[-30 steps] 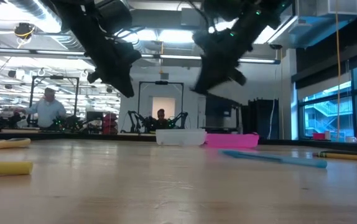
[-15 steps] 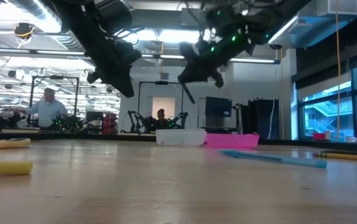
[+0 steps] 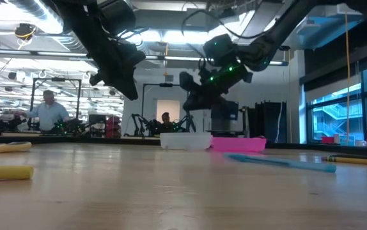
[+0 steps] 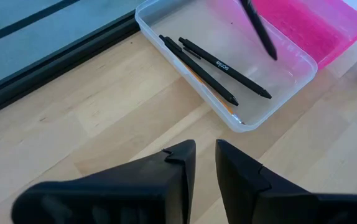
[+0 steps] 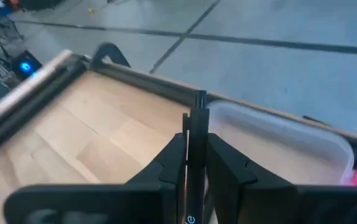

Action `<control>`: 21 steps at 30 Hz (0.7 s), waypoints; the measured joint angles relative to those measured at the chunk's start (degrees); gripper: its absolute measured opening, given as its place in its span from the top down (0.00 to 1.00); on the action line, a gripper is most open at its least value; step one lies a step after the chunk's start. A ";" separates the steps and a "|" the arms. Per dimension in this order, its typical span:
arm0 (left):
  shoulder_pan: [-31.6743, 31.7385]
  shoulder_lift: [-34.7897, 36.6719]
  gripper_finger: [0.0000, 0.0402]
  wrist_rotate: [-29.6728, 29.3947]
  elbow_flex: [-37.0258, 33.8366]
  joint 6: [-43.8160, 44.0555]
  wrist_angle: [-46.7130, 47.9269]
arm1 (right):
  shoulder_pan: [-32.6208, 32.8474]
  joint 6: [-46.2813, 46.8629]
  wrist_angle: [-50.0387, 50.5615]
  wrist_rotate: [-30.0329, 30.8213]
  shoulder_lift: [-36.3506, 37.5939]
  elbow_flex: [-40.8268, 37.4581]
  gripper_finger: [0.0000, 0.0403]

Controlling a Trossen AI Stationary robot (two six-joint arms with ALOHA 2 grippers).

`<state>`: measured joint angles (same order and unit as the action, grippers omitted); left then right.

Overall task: Pick & place school supplies into a supply box
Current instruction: Put the black pen into the transparent supply box

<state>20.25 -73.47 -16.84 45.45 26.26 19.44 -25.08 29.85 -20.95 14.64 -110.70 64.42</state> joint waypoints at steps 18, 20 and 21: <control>0.00 -0.02 0.86 -0.03 0.00 0.00 0.00 | 0.00 -0.04 0.58 0.77 -4.61 0.00 0.86; 0.00 -0.02 0.86 -0.02 0.00 0.01 0.00 | 0.00 0.06 0.59 0.76 -4.61 0.00 0.86; 0.00 -0.02 0.86 -0.02 0.00 0.01 0.01 | 0.00 0.18 0.59 0.76 -4.61 0.00 0.86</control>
<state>20.25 -73.49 -16.86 45.45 26.28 19.46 -25.08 30.02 -20.36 15.40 -115.31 64.42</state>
